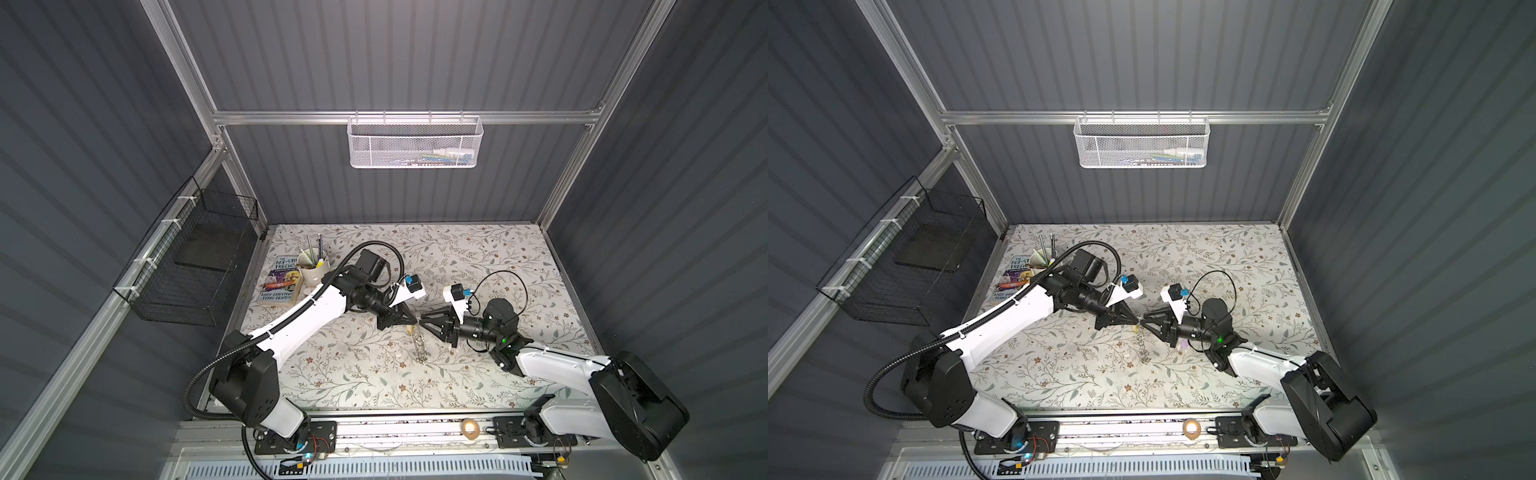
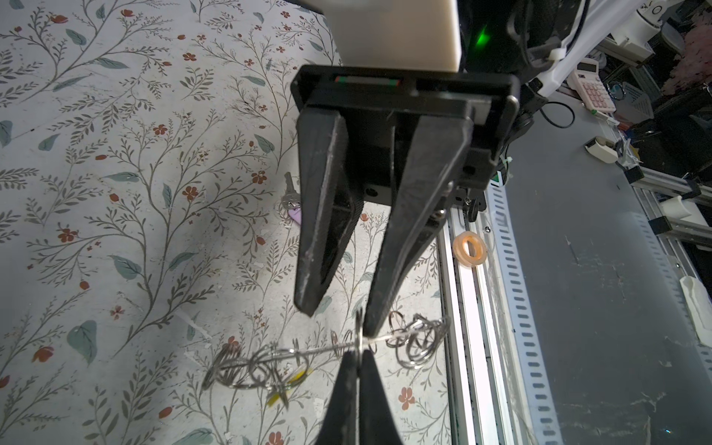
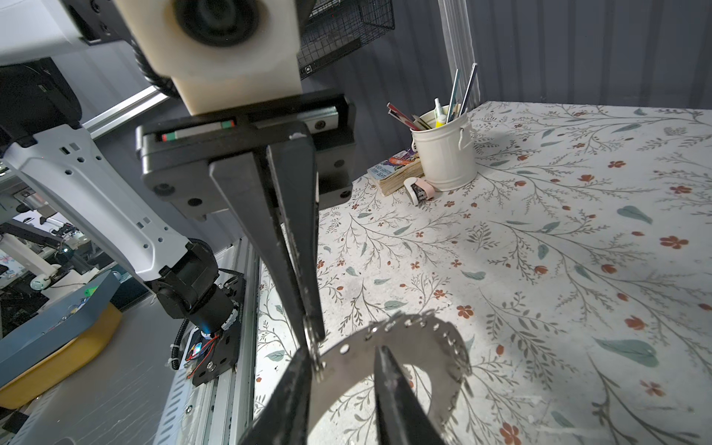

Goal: Put the keys on the keyring

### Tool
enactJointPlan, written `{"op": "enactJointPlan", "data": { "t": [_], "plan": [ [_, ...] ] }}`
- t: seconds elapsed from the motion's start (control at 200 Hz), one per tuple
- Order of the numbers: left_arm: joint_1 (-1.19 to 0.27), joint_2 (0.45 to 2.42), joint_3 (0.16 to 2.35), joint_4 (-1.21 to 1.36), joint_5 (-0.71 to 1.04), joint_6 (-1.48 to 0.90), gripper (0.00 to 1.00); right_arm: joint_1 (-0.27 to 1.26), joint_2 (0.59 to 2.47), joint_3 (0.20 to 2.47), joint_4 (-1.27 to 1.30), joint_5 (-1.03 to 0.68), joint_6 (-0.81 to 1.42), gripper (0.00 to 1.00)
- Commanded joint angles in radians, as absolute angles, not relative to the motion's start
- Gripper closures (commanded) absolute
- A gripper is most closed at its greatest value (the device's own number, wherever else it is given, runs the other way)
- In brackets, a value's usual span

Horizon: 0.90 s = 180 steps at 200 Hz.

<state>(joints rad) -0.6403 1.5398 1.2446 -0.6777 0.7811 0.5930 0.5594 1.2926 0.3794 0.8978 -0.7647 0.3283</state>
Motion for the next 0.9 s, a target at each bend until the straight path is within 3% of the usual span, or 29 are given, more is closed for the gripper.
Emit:
{"op": "enactJointPlan", "data": {
  "t": [0.0,0.1,0.33,0.505,0.895],
  "plan": [
    [-0.647,1.551,1.279,-0.7,0.802,0.615,1.0,0.567,1.303,0.406,0.896,-0.787,0.315,0.69],
    [-0.647,1.559,1.282,-0.703,0.801,0.617,1.0,0.569,1.305,0.408,0.896,-0.792,0.316,0.72],
    [-0.647,1.556,1.272,-0.673,0.793,0.608,1.0,0.571,1.314,0.416,0.89,-0.802,0.318,1.0],
    [-0.646,1.495,1.189,-0.536,0.752,0.534,1.0,0.57,1.305,0.397,0.933,-0.787,0.332,1.0],
    [-0.588,1.171,0.704,0.247,0.712,0.099,0.61,0.557,1.33,0.374,1.089,-0.844,0.425,1.0]
  ]
}}
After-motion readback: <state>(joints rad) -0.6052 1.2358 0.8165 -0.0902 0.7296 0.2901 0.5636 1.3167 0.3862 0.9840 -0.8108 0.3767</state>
